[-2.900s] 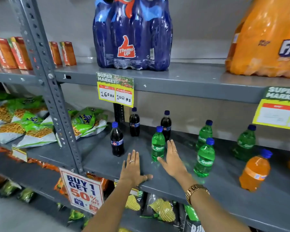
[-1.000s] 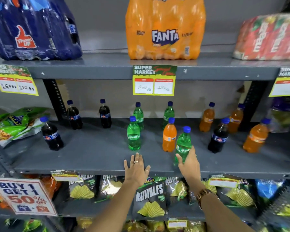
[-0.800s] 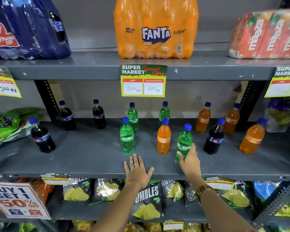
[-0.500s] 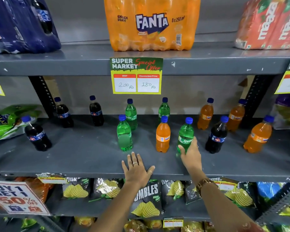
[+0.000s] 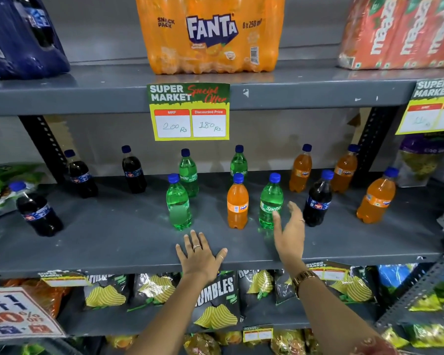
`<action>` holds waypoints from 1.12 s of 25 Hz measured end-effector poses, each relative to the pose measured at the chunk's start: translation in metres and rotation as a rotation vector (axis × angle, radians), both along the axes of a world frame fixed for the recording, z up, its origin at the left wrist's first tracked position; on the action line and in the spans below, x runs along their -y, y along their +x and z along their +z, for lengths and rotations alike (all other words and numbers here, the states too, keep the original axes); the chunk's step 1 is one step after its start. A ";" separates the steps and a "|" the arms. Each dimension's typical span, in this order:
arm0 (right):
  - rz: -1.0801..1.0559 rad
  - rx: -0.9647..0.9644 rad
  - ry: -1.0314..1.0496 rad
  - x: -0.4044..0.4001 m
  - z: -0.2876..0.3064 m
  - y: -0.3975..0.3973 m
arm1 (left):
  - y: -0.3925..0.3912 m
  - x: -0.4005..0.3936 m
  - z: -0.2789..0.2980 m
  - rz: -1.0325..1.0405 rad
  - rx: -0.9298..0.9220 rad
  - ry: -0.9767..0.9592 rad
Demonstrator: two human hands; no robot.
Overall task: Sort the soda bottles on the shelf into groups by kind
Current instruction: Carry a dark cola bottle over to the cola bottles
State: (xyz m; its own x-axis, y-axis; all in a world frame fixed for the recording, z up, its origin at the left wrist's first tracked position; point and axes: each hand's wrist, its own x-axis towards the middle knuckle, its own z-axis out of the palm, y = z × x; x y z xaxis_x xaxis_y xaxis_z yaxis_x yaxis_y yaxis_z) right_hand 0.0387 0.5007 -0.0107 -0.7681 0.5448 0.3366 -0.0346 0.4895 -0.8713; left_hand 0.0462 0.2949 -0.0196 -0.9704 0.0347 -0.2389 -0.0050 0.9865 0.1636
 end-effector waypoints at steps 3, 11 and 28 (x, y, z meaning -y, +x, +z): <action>-0.234 -0.113 -0.011 -0.014 0.006 0.002 | 0.001 0.000 0.000 -0.004 0.004 -0.009; -0.376 -0.007 -0.199 -0.046 0.019 -0.010 | 0.002 0.000 -0.002 -0.005 -0.025 0.000; -0.257 -0.071 -0.044 0.008 0.024 0.019 | 0.002 0.008 -0.001 -0.052 -0.036 0.049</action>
